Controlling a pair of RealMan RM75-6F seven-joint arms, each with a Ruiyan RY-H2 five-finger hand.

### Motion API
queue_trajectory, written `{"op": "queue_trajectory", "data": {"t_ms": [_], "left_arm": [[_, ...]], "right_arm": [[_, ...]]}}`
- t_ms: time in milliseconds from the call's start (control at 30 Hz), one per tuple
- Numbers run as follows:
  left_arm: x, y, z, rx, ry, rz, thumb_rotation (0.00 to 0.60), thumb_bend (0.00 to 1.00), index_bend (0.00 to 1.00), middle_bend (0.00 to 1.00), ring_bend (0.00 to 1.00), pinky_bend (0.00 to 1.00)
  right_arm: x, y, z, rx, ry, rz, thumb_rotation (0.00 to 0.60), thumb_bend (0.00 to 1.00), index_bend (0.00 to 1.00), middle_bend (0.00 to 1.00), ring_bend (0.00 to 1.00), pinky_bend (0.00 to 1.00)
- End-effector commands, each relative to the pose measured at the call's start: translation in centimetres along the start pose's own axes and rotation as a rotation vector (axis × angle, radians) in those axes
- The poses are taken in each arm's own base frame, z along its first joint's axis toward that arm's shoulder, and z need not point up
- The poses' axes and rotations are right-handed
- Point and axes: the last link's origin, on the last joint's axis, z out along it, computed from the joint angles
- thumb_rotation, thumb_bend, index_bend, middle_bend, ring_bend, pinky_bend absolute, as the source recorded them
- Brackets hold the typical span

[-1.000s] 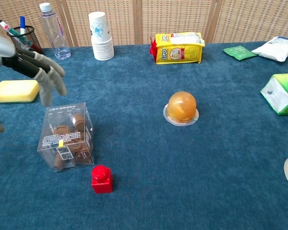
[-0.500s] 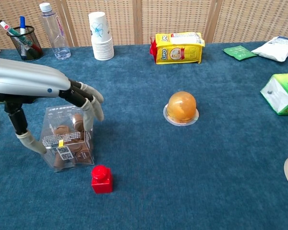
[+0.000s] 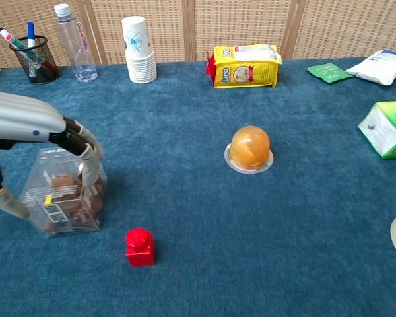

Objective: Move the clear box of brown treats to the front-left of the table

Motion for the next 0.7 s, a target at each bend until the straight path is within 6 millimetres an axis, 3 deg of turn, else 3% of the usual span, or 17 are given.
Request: {"op": "queue_trajectory", "data": {"t_ms": [33, 400, 700], "left_arm": [[-0.3, 0.1, -0.7, 0.007, 0.003, -0.002, 0.6, 0.16, 0.34, 0.34, 0.2, 0.19], [0.3, -1.5, -2.8, 0.162, 0.19, -0.111, 0.6, 0.16, 0.25, 0.2, 0.09, 0.19], [0.0, -2.8, -4.1, 0.276, 0.116, -0.482, 0.572, 0.16, 0.17, 0.12, 0.03, 0.17]], "right_arm": [[0.0, -0.1, 0.0, 0.002, 0.0, 0.0, 0.6, 0.01, 0.14, 0.2, 0.09, 0.15], [-0.2, -0.6, 0.2, 0.021, -0.008, 0.008, 0.6, 0.01, 0.14, 0.2, 0.09, 0.15], [-0.8, -0.8, 0.5, 0.029, -0.023, 0.018, 0.6, 0.01, 0.14, 0.2, 0.09, 0.15]]}}
